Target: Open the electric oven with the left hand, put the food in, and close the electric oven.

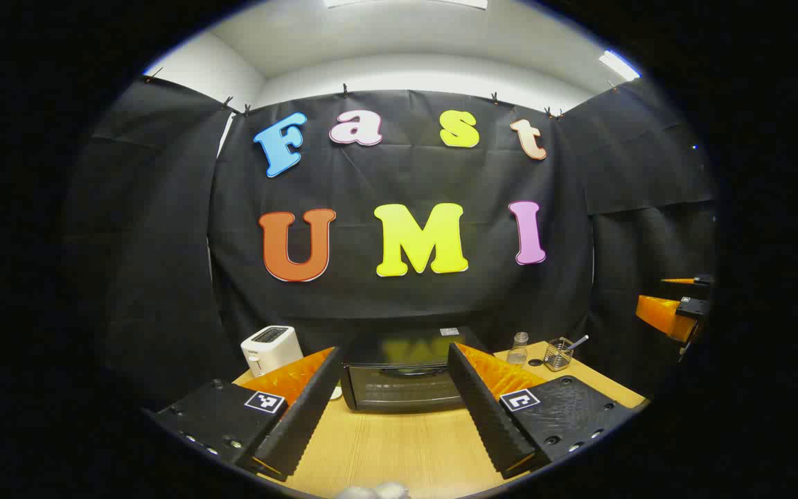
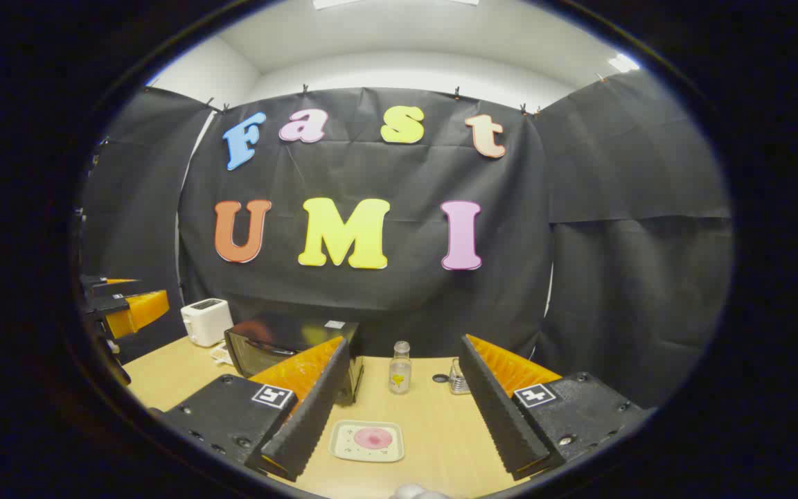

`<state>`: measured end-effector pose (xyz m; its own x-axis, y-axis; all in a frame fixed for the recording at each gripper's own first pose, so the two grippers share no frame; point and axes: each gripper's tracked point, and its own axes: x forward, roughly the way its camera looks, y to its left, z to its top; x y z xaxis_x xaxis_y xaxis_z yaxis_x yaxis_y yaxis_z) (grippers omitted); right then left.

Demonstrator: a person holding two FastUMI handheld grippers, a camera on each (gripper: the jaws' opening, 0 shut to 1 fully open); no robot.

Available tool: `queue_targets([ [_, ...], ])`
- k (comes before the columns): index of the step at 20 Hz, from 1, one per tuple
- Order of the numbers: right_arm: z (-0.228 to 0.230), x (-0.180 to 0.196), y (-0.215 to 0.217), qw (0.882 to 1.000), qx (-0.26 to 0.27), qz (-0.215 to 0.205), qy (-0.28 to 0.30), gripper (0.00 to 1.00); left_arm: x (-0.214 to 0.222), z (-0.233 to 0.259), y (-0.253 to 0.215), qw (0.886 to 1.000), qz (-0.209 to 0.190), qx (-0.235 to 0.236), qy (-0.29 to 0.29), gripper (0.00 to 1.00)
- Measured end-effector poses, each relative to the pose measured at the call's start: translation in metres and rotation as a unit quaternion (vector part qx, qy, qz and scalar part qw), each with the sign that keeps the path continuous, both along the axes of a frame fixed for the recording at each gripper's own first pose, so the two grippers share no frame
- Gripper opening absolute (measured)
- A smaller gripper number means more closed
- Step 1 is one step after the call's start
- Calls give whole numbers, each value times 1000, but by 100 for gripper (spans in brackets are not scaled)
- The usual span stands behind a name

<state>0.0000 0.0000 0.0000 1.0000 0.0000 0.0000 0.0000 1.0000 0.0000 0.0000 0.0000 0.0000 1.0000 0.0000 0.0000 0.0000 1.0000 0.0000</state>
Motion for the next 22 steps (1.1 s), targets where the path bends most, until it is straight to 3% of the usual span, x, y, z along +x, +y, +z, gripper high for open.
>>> queue_targets([
  [13, -2, 21, 8, 1000, -8, 21, 8, 100, 21, -9, 1, 1000, 9, 1, 7, 97],
  [22, -10, 19, -15, 1000, -12, 0, 24, 100, 74, -38, -28, 1000, -23, -1, 21, 97],
])
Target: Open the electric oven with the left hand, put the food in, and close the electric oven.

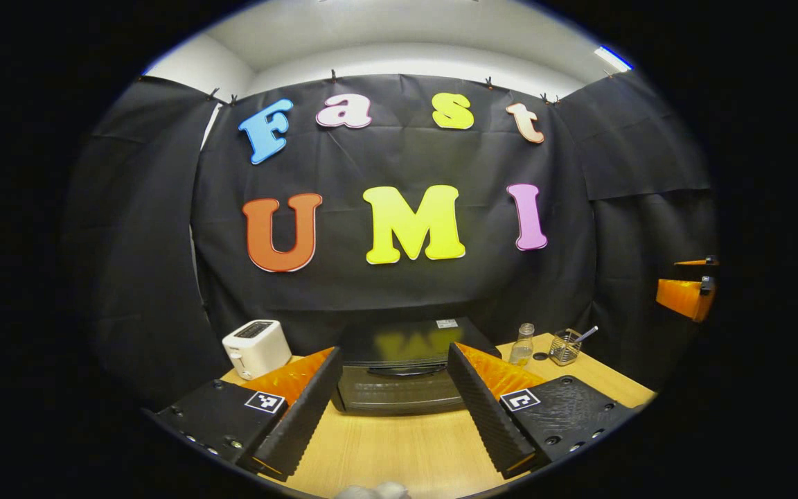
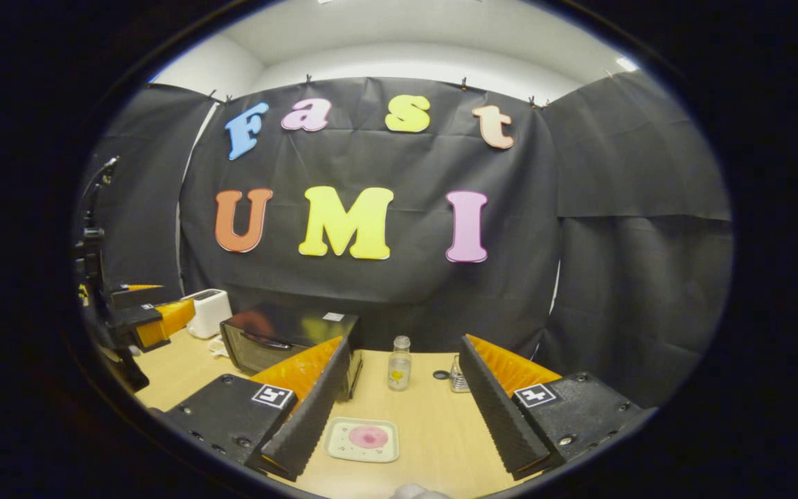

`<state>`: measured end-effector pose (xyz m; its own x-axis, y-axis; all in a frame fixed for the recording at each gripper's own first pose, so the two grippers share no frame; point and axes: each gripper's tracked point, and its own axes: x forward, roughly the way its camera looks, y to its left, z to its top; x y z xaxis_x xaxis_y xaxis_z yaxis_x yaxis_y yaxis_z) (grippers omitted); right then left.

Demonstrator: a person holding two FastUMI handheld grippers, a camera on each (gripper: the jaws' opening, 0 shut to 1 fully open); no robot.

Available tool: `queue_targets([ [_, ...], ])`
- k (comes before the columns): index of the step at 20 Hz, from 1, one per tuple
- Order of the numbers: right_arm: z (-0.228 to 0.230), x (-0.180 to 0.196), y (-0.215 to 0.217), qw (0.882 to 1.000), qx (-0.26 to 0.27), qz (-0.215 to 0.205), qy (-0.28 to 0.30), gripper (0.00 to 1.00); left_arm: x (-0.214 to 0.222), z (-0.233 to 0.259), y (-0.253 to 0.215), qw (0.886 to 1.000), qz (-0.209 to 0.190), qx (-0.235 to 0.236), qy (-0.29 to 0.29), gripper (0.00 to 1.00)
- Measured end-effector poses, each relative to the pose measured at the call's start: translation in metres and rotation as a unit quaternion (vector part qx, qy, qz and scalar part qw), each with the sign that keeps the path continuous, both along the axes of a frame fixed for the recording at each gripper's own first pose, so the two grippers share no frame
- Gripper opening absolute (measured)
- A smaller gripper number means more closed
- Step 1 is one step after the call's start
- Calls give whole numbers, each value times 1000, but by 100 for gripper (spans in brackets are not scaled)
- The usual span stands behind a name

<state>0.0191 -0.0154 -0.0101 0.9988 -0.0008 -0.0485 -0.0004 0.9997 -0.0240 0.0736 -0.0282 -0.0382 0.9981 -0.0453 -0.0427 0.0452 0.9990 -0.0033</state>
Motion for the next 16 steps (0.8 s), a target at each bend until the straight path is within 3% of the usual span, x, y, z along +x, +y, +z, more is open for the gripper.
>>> queue_targets([
  [6, -3, -12, -19, 999, -9, -34, 21, 100, 66, -36, -24, 1000, -21, 13, 18, 97],
  [7, -4, -14, -22, 999, -11, -40, 26, 96, 78, -44, -27, 999, -24, 11, 22, 97],
  [8, -5, -16, -26, 998, -13, -48, 29, 100, 89, -52, -29, 999, -25, 11, 30, 97],
  [16, -15, -24, -46, 993, -37, -90, 59, 100, 158, -102, -19, 998, -12, 11, 69, 96],
])
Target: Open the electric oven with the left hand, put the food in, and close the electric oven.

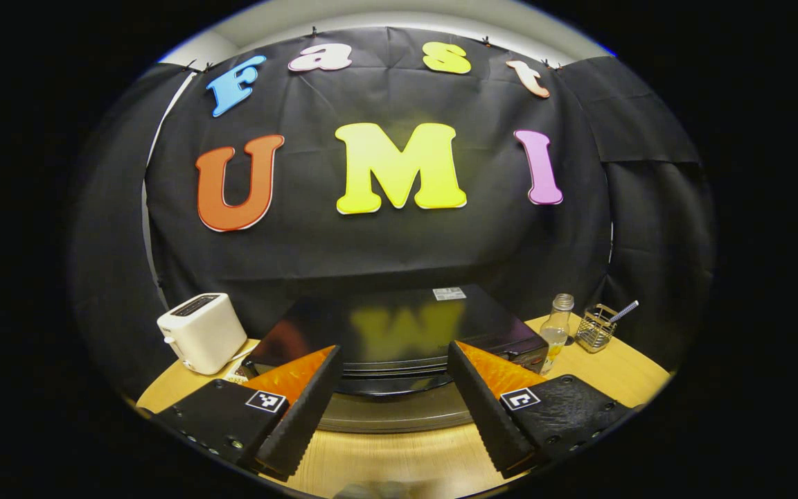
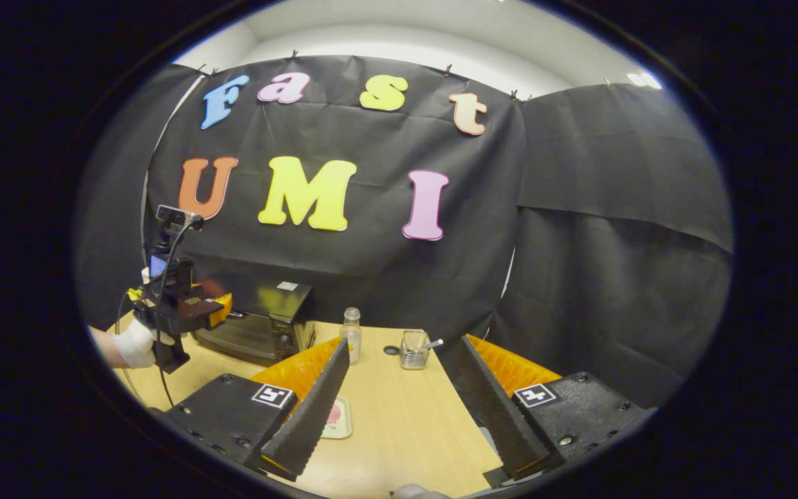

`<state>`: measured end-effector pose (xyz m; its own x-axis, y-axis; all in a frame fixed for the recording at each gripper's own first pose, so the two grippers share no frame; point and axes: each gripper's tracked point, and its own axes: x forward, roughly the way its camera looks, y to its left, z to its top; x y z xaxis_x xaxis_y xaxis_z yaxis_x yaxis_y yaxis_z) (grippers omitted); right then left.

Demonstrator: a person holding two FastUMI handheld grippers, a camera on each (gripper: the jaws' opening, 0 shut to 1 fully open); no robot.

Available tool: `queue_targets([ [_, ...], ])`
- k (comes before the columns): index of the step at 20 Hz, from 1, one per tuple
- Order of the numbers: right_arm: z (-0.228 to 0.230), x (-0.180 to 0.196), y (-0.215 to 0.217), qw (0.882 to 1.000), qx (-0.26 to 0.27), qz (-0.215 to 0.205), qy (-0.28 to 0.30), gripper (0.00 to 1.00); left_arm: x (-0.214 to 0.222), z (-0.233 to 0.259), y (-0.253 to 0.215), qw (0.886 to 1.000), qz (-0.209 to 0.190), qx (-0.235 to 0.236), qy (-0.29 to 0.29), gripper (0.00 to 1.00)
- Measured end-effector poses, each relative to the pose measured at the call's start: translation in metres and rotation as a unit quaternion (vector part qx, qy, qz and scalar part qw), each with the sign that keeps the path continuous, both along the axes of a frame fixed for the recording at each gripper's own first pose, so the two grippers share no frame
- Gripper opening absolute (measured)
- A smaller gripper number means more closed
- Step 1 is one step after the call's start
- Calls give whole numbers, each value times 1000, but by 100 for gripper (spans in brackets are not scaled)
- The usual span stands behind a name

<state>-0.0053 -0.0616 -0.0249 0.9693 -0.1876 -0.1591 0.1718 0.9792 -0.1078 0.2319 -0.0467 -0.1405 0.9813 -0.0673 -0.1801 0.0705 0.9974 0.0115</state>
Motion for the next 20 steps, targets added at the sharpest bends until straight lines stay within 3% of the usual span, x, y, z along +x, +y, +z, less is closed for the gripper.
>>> queue_targets([
  [3, -8, 3, 1, 1000, 14, -3, 12, 100, 8, -26, -2, 999, -2, -13, 36, 96],
  [9, -10, 8, 14, 1000, 12, 11, 13, 100, 18, -26, 1, 999, 14, -9, 41, 97],
  [20, -13, -10, 25, 999, 20, 27, 14, 100, -34, -41, 1, 998, -4, -8, 56, 97],
])
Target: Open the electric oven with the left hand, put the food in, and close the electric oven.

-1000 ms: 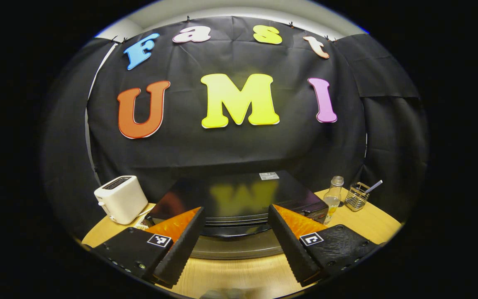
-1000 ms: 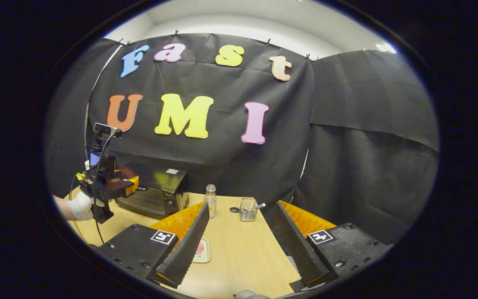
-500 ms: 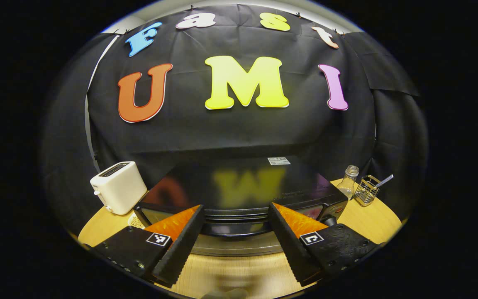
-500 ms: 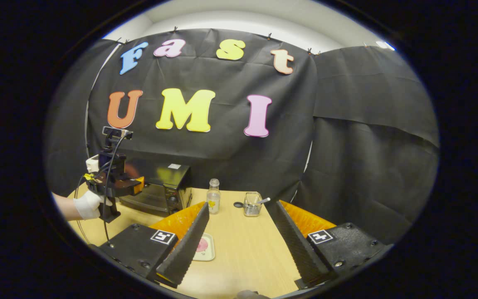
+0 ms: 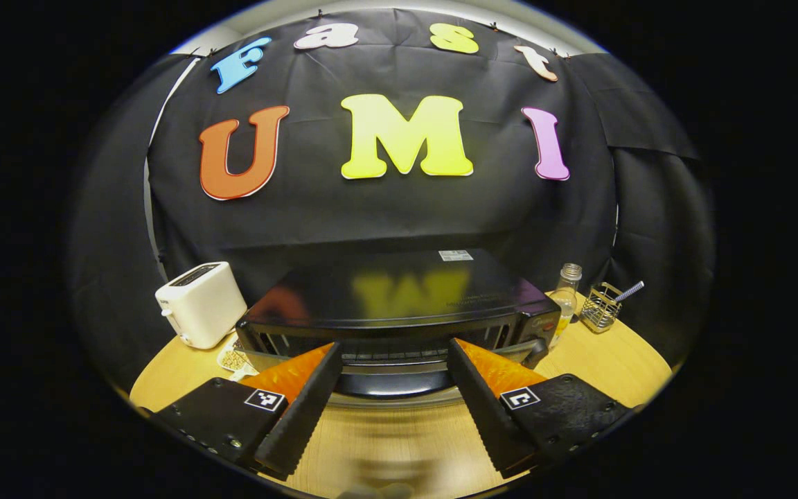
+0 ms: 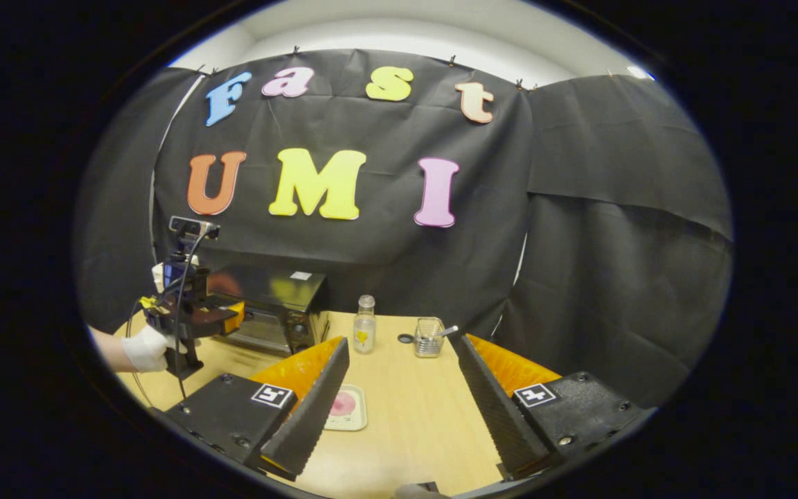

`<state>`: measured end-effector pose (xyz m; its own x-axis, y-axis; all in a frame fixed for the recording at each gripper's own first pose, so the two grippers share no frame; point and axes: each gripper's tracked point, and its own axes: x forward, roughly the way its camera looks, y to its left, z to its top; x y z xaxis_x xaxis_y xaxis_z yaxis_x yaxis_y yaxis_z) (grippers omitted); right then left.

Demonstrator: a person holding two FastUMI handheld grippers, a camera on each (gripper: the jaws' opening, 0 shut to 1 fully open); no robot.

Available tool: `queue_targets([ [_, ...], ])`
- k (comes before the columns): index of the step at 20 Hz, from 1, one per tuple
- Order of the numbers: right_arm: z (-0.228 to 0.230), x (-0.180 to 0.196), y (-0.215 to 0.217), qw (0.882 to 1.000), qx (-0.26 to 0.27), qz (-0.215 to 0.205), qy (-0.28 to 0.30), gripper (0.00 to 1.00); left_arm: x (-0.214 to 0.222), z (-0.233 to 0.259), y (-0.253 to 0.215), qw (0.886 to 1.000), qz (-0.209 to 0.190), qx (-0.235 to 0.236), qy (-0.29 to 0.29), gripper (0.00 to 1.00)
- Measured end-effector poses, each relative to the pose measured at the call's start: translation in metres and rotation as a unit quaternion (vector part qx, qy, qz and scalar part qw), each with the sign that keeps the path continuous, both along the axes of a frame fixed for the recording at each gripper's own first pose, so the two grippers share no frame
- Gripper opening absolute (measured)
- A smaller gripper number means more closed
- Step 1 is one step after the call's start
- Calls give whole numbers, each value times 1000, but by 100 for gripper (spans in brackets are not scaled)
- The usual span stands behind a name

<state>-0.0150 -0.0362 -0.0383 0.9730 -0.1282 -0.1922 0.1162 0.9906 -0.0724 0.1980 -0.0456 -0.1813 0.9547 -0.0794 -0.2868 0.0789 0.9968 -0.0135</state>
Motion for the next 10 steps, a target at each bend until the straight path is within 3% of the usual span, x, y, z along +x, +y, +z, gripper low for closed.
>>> queue_targets([
  [10, -9, -29, 15, 1000, -3, 21, 4, 100, -77, -59, 0, 998, -6, 6, 56, 97],
])
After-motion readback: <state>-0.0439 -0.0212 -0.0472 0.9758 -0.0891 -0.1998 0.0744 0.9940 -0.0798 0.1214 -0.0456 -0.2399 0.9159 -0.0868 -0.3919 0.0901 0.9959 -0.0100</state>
